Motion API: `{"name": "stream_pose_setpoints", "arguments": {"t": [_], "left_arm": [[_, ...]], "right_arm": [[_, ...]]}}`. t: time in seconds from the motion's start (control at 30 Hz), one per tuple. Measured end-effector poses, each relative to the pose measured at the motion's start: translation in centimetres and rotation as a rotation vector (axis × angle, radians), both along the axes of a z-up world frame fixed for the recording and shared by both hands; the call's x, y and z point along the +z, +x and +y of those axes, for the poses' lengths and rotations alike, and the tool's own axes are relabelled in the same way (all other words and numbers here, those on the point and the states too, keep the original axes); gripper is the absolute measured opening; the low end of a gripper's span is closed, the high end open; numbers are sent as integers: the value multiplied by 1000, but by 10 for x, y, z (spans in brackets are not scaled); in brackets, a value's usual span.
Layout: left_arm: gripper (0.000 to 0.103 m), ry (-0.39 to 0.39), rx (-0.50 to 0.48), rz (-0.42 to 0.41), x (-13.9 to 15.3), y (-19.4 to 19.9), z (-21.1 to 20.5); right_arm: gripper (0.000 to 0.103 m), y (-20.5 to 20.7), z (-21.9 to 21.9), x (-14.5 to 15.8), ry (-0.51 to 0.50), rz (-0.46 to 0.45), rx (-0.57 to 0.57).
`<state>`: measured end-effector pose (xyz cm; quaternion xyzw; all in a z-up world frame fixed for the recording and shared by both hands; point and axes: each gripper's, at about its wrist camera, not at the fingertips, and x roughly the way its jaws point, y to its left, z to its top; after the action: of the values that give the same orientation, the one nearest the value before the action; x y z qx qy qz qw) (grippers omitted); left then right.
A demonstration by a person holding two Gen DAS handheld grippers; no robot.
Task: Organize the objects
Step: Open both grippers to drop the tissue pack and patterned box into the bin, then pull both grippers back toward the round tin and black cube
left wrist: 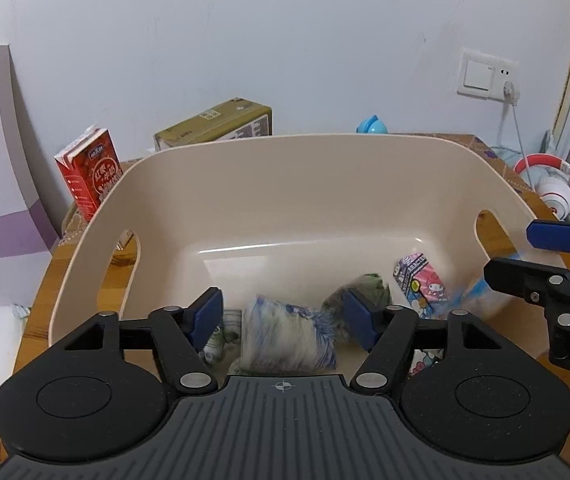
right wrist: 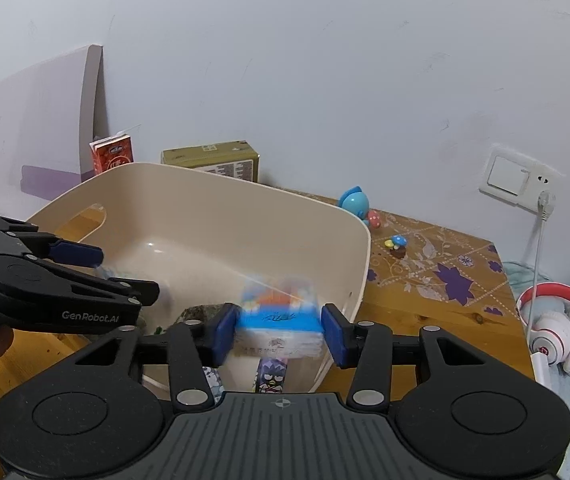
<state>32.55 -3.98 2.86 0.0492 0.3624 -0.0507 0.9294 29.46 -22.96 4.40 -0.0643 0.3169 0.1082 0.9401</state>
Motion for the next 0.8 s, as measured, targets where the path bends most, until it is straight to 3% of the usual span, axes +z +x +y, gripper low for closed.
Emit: {"name": "stream_pose_setpoints", "arguments": {"t": [0.37,0.8], "left_arm": [[78,3,20,-67,21,-32,5],[79,15,21,-91,40,-95,23]], "right_arm": [[76,-25,-7,18,52,-57,-8],[77,-68,6,22,54,-68,28]]}}
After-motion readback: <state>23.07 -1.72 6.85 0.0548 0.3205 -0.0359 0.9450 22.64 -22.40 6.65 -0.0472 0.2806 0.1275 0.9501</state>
